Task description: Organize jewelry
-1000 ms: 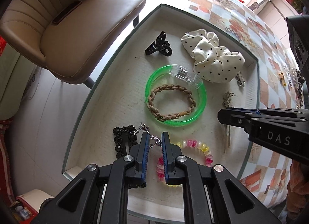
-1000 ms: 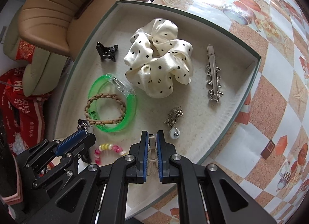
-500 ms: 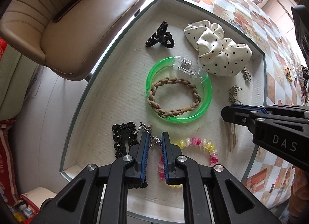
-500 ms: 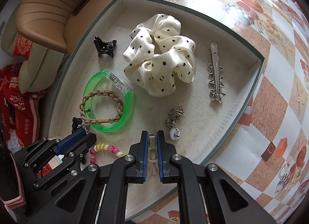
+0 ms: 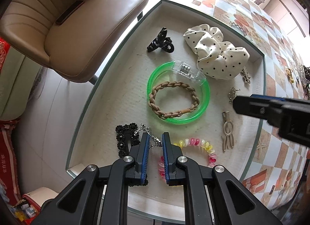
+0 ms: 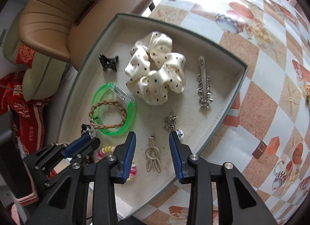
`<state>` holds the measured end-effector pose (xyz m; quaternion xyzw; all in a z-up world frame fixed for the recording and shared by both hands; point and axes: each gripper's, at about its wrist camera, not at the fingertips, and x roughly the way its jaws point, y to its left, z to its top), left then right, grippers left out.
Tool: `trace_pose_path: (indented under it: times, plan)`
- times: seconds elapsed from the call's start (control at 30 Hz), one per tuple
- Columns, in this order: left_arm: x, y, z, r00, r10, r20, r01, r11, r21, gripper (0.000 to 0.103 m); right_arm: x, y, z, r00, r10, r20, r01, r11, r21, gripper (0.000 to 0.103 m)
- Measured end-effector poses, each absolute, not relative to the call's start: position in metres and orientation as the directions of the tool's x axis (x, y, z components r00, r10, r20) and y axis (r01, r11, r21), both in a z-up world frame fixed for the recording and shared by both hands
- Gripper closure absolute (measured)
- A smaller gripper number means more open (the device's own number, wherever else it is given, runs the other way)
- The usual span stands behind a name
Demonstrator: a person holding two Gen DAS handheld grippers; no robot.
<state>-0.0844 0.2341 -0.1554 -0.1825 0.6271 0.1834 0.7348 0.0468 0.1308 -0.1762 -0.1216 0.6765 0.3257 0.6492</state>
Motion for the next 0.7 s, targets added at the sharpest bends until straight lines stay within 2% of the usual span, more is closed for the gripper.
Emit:
trace_pose_path:
  times: [0.17, 0.2, 0.23, 0.3, 0.57, 0.6, 0.7]
  plan:
    - [-0.084, 0.229, -0.15, 0.151, 0.039, -0.988, -0.476, 0.879, -0.038, 0.086, 0.053, 0.12, -0.157, -0.108, 0.28, -0.954, -0.572, 0.767, 0.29, 0.062]
    - [-0.083, 0.228, -0.149, 0.152, 0.041, -0.987, -0.473, 0.88, -0.036, 0.083, 0.054, 0.118, -0.154, -0.107, 0.282, -0.954, -0.569, 0.769, 0.291, 0.061]
    - [-0.083, 0.229, -0.148, 0.153, 0.04, -0.987, -0.474, 0.879, -0.038, 0.049, 0.053, 0.116, -0.152, -0.105, 0.283, -0.953, -0.567, 0.771, 0.291, 0.061]
    - [-0.085, 0.227, -0.141, 0.169, 0.072, -0.983, -0.492, 0.87, -0.021, 0.002, 0.055, 0.109, -0.146, -0.097, 0.283, -0.954, -0.563, 0.775, 0.287, 0.06]
    - [-0.084, 0.226, -0.13, 0.18, 0.091, -0.979, -0.496, 0.868, -0.01, 0.002, 0.052, 0.095, -0.135, -0.072, 0.272, -0.959, -0.559, 0.785, 0.265, 0.06]
    - [-0.084, 0.226, -0.128, 0.181, 0.092, -0.979, -0.497, 0.868, -0.01, 0.002, 0.052, 0.093, -0.134, -0.069, 0.271, -0.96, -0.56, 0.786, 0.262, 0.059]
    - [-0.089, 0.227, -0.122, 0.175, 0.098, -0.98, -0.499, 0.866, -0.003, 0.002, 0.05, 0.092, -0.129, -0.058, 0.265, -0.962, -0.566, 0.785, 0.25, 0.046]
